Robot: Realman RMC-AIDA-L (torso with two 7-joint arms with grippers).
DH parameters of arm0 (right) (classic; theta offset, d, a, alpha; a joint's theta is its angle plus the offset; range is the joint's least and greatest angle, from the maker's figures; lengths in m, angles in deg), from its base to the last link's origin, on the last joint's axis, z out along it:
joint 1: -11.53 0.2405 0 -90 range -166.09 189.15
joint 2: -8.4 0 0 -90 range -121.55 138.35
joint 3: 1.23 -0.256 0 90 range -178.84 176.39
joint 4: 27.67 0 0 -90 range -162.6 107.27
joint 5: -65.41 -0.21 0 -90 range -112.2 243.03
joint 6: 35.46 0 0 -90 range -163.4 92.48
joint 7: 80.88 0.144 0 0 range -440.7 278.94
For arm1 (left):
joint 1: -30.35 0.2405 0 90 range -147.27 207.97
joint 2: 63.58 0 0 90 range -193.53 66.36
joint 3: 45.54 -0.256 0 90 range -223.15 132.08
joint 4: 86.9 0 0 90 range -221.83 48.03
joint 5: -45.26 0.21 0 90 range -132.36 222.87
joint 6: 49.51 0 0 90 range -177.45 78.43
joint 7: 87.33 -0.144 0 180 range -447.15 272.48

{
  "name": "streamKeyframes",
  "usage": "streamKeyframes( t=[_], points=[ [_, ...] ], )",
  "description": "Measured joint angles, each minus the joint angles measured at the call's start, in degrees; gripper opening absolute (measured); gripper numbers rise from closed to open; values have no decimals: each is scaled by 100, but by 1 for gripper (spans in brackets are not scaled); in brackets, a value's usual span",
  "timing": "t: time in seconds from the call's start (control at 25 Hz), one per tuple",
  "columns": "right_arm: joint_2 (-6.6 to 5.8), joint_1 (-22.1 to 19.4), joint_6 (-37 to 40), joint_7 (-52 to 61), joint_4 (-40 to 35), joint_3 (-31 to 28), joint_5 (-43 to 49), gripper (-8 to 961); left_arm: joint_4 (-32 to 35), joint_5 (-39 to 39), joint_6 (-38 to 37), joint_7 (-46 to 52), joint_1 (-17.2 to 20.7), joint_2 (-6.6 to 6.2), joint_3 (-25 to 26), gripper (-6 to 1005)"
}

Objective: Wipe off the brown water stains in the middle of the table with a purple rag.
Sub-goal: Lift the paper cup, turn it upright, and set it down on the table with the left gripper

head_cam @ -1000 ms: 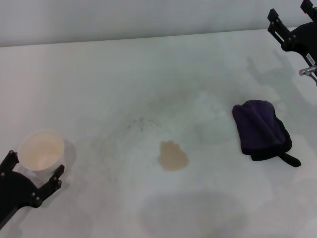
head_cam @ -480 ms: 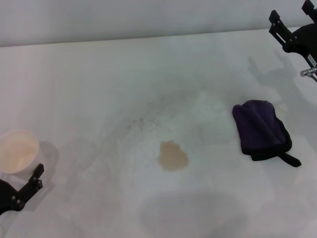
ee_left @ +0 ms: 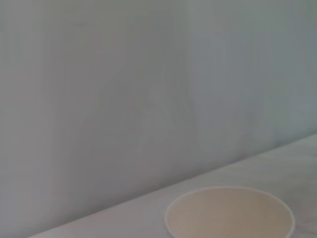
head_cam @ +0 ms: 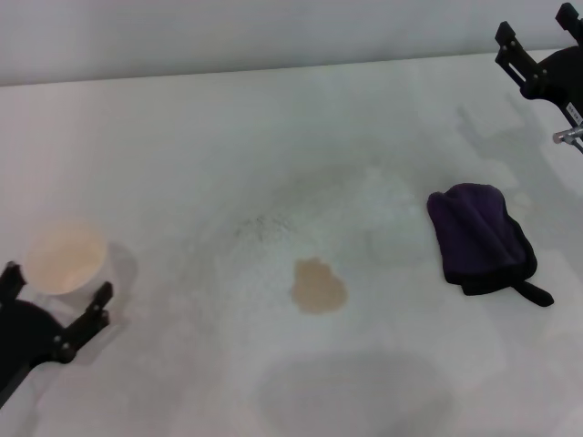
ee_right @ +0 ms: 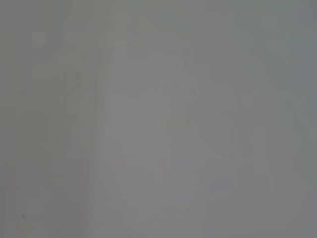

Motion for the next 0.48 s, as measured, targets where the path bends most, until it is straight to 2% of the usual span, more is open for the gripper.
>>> streamKeyframes(
  t=[0.2, 0.48],
  points=[
    [7, -44, 18, 0, -17, 6, 10, 857, -97, 7, 372, 155, -320, -4, -275, 879],
    [14, -83, 35, 1, -35, 17, 24, 857, -170, 7, 661, 198, -313, 12, -330, 879]
  ],
)
